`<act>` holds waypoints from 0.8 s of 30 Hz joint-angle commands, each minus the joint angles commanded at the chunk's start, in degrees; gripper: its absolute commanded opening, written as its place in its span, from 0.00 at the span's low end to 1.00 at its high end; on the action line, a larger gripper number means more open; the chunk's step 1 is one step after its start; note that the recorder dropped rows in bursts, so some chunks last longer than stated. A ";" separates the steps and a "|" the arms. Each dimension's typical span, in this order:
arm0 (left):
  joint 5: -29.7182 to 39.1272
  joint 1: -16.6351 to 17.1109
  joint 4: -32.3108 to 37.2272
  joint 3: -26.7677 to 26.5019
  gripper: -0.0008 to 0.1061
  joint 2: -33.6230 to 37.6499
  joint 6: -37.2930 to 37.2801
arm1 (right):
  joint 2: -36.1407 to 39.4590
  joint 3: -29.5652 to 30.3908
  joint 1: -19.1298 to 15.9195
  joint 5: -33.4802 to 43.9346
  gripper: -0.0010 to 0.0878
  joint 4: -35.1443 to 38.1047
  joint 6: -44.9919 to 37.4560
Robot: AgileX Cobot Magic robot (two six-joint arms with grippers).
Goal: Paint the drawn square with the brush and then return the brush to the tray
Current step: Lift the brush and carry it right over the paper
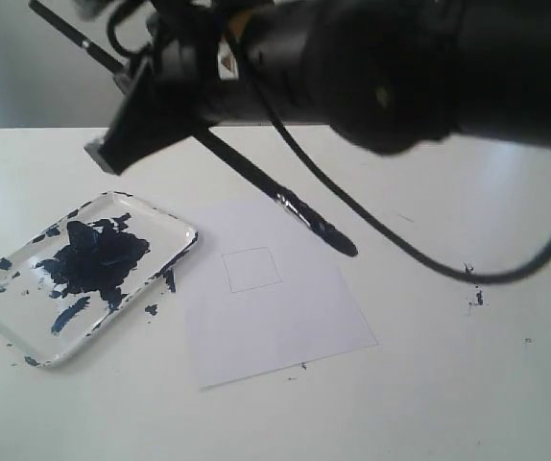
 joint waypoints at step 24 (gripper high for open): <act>0.00 0.00 0.00 0.00 0.05 0.00 0.00 | 19.23 16.54 -4.02 -58.53 0.01 22.55 -1.72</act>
